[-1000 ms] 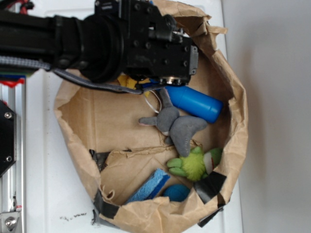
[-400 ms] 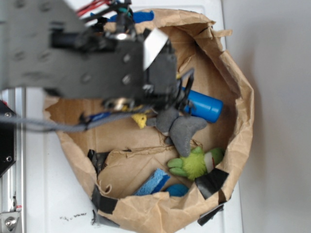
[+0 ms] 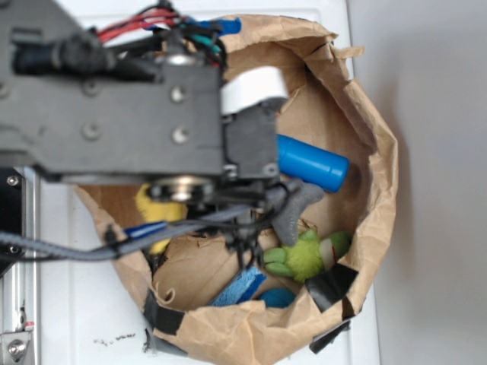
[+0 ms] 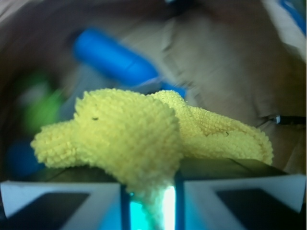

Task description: Grab the yellow cloth.

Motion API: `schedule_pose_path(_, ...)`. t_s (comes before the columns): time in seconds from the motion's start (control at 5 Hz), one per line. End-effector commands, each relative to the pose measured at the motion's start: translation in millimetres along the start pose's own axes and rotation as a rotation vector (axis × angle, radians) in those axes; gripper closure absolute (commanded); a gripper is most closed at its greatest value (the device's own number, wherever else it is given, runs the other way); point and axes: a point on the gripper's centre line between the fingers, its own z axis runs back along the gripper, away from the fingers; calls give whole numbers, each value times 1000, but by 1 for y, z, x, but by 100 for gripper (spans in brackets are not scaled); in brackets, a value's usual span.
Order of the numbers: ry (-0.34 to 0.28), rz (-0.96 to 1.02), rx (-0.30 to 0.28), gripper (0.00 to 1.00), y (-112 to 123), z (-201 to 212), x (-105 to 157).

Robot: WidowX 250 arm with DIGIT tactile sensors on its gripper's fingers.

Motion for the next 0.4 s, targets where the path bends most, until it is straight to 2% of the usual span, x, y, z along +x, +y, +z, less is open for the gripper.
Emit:
schedule_pose_path(0.0, -13, -84, -49, 100, 22, 38, 9)
schedule_pose_path(0.2, -36, -97, -68, 100, 25, 44, 16)
